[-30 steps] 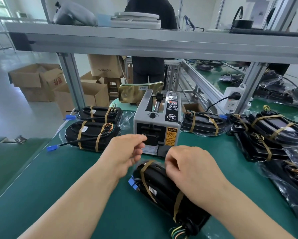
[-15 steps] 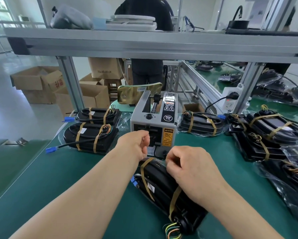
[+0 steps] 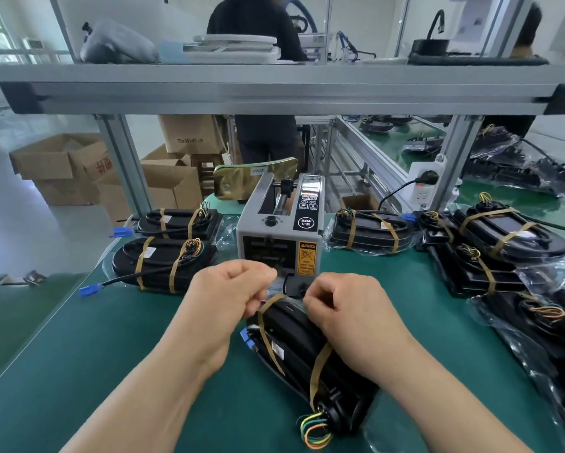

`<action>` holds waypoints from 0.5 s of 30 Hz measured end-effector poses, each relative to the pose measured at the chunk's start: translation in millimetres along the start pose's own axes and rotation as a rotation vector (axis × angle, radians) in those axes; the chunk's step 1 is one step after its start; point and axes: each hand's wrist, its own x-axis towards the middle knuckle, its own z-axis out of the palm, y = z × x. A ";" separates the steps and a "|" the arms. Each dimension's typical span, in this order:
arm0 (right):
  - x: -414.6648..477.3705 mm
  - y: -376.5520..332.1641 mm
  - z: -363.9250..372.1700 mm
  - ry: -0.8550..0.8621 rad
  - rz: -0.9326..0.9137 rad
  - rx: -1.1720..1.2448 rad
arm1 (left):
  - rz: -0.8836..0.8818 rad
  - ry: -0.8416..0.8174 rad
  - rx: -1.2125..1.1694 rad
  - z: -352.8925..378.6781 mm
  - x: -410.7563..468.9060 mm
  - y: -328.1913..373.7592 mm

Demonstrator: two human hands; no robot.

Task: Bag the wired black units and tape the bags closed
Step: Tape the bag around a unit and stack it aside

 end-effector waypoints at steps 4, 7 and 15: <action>-0.4 -1.5 4.0 -0.006 0.001 0.024 | 0.033 -0.037 0.194 -3.4 -26.3 -8.0; -1.2 -3.3 5.8 -0.007 0.000 0.028 | 0.011 -0.007 0.205 -3.0 -29.2 -9.8; -3.7 -7.4 5.9 -0.002 -0.001 0.001 | 0.002 0.066 0.169 4.4 -29.9 -14.5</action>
